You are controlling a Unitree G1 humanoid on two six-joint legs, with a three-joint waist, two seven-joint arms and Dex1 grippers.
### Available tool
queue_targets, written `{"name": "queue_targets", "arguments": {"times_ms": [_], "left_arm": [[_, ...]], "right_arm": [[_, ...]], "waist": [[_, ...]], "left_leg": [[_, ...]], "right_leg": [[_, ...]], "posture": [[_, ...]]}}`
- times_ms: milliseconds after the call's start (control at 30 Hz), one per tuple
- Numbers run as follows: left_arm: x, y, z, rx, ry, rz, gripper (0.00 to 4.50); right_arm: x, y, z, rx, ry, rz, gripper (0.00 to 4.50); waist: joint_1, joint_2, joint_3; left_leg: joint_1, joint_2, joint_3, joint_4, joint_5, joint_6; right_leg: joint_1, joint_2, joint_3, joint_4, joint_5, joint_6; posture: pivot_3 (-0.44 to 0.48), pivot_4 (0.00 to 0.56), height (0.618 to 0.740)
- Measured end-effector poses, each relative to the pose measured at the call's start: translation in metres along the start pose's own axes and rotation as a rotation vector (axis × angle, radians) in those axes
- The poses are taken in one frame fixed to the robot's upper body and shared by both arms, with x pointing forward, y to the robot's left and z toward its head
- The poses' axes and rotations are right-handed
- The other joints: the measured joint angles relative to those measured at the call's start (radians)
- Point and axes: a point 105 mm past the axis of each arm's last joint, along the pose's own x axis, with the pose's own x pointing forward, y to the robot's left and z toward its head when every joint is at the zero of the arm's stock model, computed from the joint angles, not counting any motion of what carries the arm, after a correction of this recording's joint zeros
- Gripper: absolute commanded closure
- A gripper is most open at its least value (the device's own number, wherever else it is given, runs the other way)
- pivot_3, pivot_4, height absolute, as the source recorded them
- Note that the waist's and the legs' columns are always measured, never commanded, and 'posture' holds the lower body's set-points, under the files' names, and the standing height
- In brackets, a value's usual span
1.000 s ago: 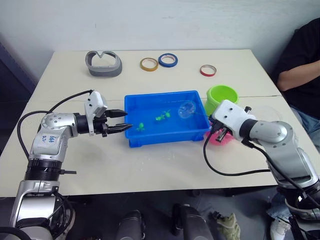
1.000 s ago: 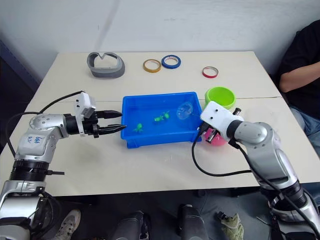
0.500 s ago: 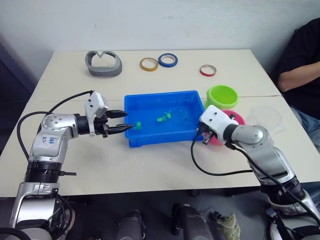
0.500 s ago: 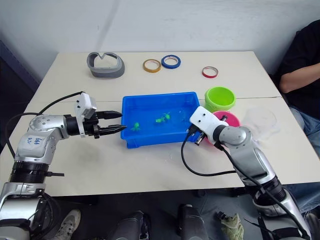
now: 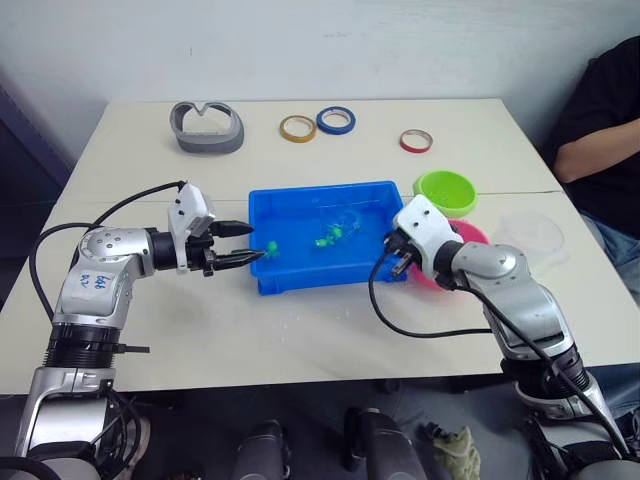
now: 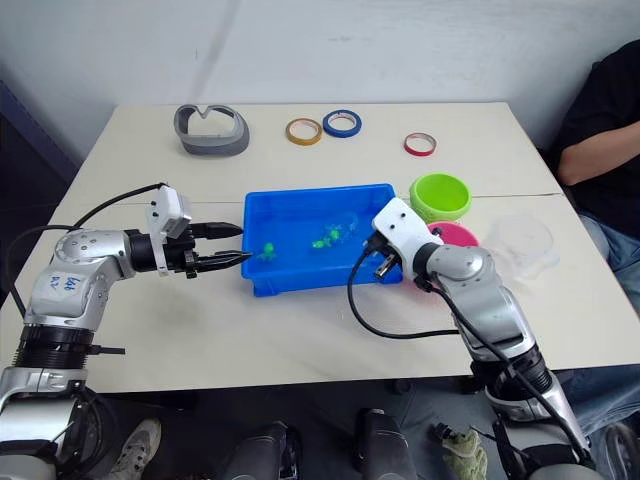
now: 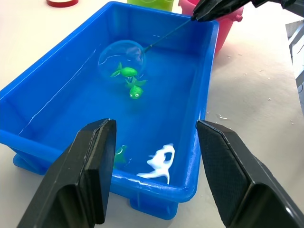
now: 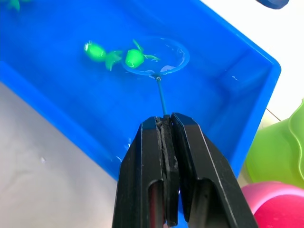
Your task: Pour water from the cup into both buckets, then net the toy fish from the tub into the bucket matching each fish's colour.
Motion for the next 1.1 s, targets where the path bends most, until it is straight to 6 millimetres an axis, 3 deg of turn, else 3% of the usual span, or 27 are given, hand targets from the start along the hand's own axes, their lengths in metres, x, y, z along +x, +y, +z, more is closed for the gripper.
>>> {"name": "queue_targets", "arguments": {"times_ms": [267, 433, 767, 900, 1100], "left_arm": [[0.001, 0.0, 0.004, -0.006, -0.027, -0.005, 1.53], [0.002, 0.006, 0.023, 0.023, -0.081, 0.006, 1.53], [0.004, 0.01, 0.022, 0.01, -0.094, 0.006, 1.53], [0.008, 0.01, 0.019, -0.002, -0.1, -0.002, 1.53], [0.017, 0.01, 0.022, 0.013, -0.113, -0.031, 1.53]], "right_arm": [[-0.015, -0.005, 0.016, 0.077, -0.05, 0.004, 4.5], [-0.02, -0.003, 0.022, 0.095, -0.072, 0.021, 4.5], [-0.037, -0.014, 0.029, 0.105, -0.105, -0.014, 4.5], [-0.055, -0.032, 0.034, 0.134, -0.135, -0.083, 4.5], [-0.096, -0.075, 0.034, 0.148, -0.154, -0.256, 4.5]], "waist": [[0.0, 0.0, 0.0], [0.001, 0.0, 0.0], [0.001, 0.0, 0.0], [0.002, 0.0, 0.0], [0.004, 0.0, 0.0]], "left_leg": [[0.0, 0.0, 0.0, 0.0, 0.0, 0.0], [0.0, 0.0, 0.0, 0.0, 0.0, 0.0], [0.0, 0.0, 0.0, 0.0, 0.0, 0.001], [-0.001, 0.0, 0.0, 0.0, 0.0, 0.001], [-0.001, -0.001, 0.0, -0.001, -0.001, 0.002]], "right_leg": [[0.0, 0.0, 0.0, 0.0, 0.0, 0.0], [0.0, 0.0, 0.0, 0.0, 0.0, 0.0], [0.0, 0.0, 0.0, 0.0, 0.0, 0.0], [0.0, 0.0, 0.0, -0.001, 0.0, 0.0], [0.0, -0.001, 0.0, -0.002, 0.0, 0.0]], "posture": [[0.0, 0.15, 0.713], [0.0, 0.15, 0.713], [0.0, 0.15, 0.713], [0.0, 0.15, 0.713], [0.0, 0.15, 0.713]]}}
